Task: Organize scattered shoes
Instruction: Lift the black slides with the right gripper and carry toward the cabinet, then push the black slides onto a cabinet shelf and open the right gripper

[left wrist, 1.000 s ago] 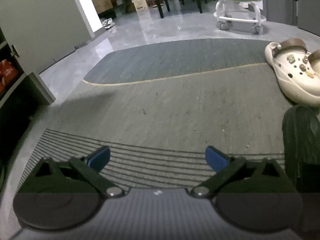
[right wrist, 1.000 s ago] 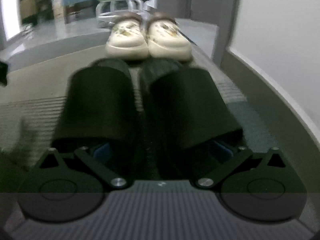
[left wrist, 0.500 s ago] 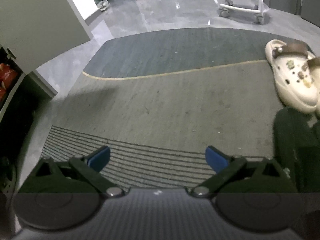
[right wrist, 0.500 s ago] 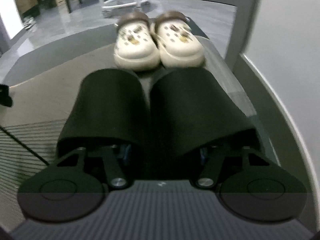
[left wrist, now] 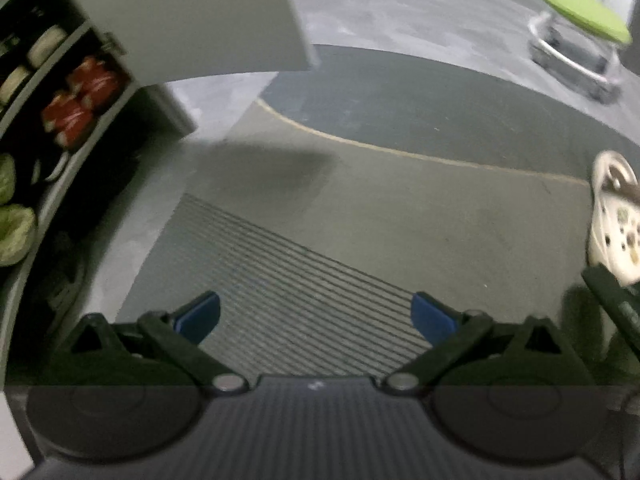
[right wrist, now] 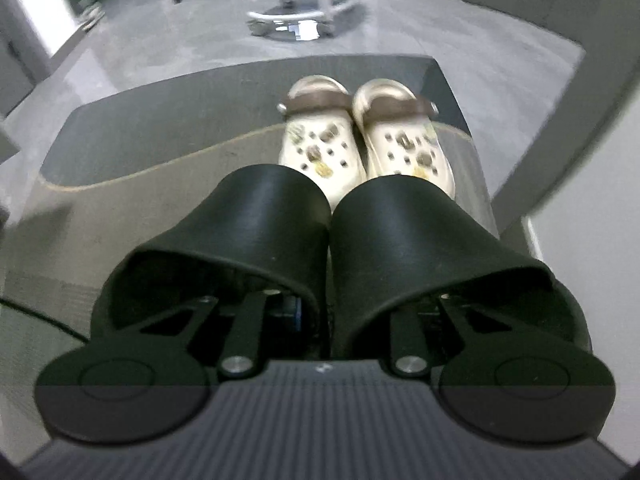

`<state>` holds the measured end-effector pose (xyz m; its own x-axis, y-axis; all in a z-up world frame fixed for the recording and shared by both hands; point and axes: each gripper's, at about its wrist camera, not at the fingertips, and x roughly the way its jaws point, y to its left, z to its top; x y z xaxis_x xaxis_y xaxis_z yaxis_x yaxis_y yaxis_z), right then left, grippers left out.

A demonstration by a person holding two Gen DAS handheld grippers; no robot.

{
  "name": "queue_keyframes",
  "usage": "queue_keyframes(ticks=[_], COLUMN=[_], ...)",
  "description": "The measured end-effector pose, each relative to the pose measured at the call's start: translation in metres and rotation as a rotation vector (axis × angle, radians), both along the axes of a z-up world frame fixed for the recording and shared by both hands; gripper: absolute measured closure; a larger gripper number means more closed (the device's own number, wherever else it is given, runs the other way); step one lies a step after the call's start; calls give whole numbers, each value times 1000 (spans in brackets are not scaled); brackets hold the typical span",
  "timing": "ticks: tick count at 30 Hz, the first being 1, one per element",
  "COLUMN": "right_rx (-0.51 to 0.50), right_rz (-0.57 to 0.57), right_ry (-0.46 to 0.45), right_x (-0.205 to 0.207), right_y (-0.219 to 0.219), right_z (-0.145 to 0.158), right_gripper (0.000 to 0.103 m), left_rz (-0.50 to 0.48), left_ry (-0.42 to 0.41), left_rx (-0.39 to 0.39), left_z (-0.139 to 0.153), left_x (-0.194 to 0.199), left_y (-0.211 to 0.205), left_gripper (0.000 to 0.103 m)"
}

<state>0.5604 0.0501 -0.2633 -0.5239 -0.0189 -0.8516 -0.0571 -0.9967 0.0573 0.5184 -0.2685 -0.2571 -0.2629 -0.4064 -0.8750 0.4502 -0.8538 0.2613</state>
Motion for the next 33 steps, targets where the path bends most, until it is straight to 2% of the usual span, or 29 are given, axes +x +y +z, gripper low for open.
queue_keyframes(ticks=[4,8,12,13,16,18,20,21,24,25,29,33], right_rx=[21,31,37,35,30,19,7,-9,-48,-50,-94,-152], right_rz=[125,282,507,568,751,868,953,1025,1143,1157,1317,1395], right_ry=[-18,-19,-4,4,49,87,116,140,181,188,283,313], right_x=[3,3,0,0,2,5,9,13,29,30,74,109], right_y=[-19,-51,-106,-120,-168,-203,-232,-261,-325,-334,-436,-519], right_z=[40,74,114,123,149,163,172,179,190,191,217,234], right_gripper=[77,77,77,77,77,77,77,77,77,77,77,77], left_rz=[86,246,429,451,590,668,706,729,788,795,829,855], left_ry=[24,75,174,182,206,202,190,181,146,121,38,63], left_rx=[6,24,-7,-8,-23,-41,-55,-63,-68,-68,-49,-5], left_z=[31,77,128,135,160,169,173,175,179,179,185,206], left_x=[13,39,88,93,143,184,215,234,280,287,318,342], left_y=[-28,-74,-135,-143,-180,-193,-196,-197,-194,-194,-196,-202], left_gripper=[1,1,0,0,0,0,0,0,0,0,0,0])
